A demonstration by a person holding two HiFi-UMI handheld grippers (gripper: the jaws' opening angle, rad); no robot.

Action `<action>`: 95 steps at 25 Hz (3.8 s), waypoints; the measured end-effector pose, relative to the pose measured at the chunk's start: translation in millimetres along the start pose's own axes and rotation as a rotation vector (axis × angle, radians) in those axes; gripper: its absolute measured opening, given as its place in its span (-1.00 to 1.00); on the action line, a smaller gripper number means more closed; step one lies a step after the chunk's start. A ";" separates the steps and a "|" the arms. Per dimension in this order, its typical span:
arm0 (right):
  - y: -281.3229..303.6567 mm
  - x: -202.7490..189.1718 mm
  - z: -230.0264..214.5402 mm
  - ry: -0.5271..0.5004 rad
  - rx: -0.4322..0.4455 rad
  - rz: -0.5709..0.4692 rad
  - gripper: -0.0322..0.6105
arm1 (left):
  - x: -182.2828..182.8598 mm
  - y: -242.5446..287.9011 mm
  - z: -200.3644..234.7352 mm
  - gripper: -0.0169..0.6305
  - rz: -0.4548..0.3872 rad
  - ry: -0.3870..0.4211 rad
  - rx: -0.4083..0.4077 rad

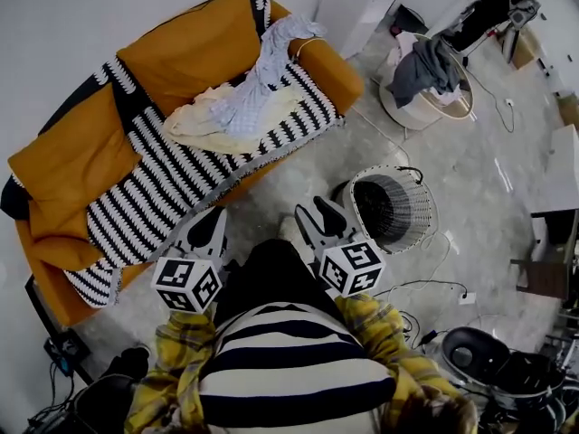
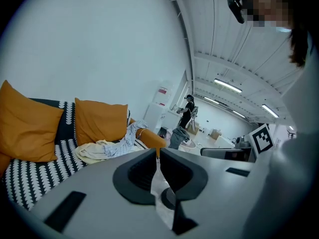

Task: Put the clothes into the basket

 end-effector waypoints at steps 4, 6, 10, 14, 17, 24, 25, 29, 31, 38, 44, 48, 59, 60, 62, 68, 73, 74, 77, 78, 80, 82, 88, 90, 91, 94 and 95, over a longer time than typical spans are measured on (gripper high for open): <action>31.9 13.1 -19.5 -0.014 0.025 0.000 -0.37 | 8.9 31.9 7.8 -0.84 -0.007 -0.005 0.007; 47.9 24.4 -31.7 -0.028 0.042 0.001 -0.37 | 14.1 51.8 10.5 -0.84 -0.011 -0.008 0.021; 78.6 51.2 -64.5 -0.032 0.060 -0.008 -0.37 | 30.1 100.4 9.7 -0.84 -0.014 0.031 0.030; 99.2 58.8 -88.2 -0.020 0.076 0.006 -0.37 | 36.4 131.2 7.8 -0.84 -0.006 0.045 0.035; 112.8 63.5 -104.1 -0.010 0.090 0.019 -0.37 | 40.6 148.7 4.0 -0.84 -0.003 0.049 0.040; 156.6 59.4 -116.4 0.010 0.114 0.068 -0.37 | 45.8 167.8 21.2 -0.84 0.010 0.037 0.079; 162.6 58.6 -117.1 0.013 0.115 0.075 -0.37 | 45.5 169.0 25.5 -0.84 0.013 0.033 0.087; 189.8 58.4 -119.1 0.025 0.105 0.094 -0.37 | 48.3 179.5 48.9 -0.84 0.021 0.016 0.109; 202.1 58.0 -118.6 0.028 0.097 0.107 -0.37 | 49.6 186.2 60.0 -0.84 0.030 0.005 0.106; 249.9 59.3 -118.3 0.038 0.063 0.141 -0.37 | 56.4 216.9 97.4 -0.84 0.091 0.000 0.055; 292.6 54.6 -122.1 0.047 0.022 0.173 -0.37 | 60.8 236.7 132.9 -0.84 0.133 -0.006 0.033; 316.9 54.9 -126.3 0.045 -0.002 0.181 -0.37 | 65.0 250.2 152.2 -0.84 0.151 -0.008 0.016; 392.5 35.4 -161.4 0.040 -0.012 0.273 -0.37 | 61.0 309.4 195.9 -0.84 0.205 -0.055 0.067; 399.4 31.4 -164.7 0.042 -0.007 0.284 -0.37 | 60.2 314.4 199.1 -0.84 0.206 -0.057 0.077; 414.4 24.3 -171.7 0.043 0.005 0.303 -0.36 | 59.6 323.8 205.6 -0.84 0.197 -0.055 0.102; 467.4 8.5 -198.8 0.031 0.031 0.357 -0.34 | 49.5 361.8 225.1 -0.84 0.232 -0.053 0.139; 506.2 -20.7 -217.4 0.018 0.042 0.417 -0.31 | 35.9 395.3 239.0 -0.84 0.290 -0.024 0.126; 513.8 -27.0 -222.4 0.015 0.040 0.432 -0.31 | 32.9 402.2 241.4 -0.84 0.299 -0.021 0.124; 538.5 -41.6 -238.0 0.001 0.023 0.459 -0.30 | 21.4 421.3 252.0 -0.84 0.326 -0.023 0.122; 544.8 -46.5 -242.0 -0.001 0.016 0.465 -0.29 | 17.0 425.2 255.4 -0.84 0.337 -0.027 0.122; 553.7 -57.5 -248.8 0.003 -0.002 0.484 -0.25 | 8.9 430.4 260.7 -0.84 0.358 -0.037 0.123; 561.8 -67.0 -254.3 0.015 -0.018 0.503 -0.23 | 2.7 435.1 265.4 -0.84 0.373 -0.045 0.126; 588.3 -87.1 -267.2 0.011 -0.071 0.534 -0.14 | -6.8 451.3 283.1 -0.84 0.375 -0.053 0.139; 594.2 -92.1 -271.8 0.018 -0.088 0.546 -0.09 | -8.9 456.5 287.5 -0.84 0.382 -0.055 0.140; 596.4 -95.2 -273.4 0.020 -0.095 0.554 -0.09 | -10.3 458.3 289.4 -0.84 0.387 -0.056 0.140; 599.7 -108.9 -275.4 0.020 -0.110 0.592 -0.07 | -16.6 460.1 294.1 -0.84 0.399 -0.063 0.142; 599.8 -113.7 -276.0 0.019 -0.117 0.604 -0.07 | -19.0 460.1 294.8 -0.84 0.402 -0.066 0.142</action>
Point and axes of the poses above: the fingertips, and each gripper's own axes: y forward along the fingers, z to its left, x out of its top, the point moved 2 cm from there along -y, backward along the fingers, and after that the axes turned 6 degrees about -z, right-handed, at the moved point
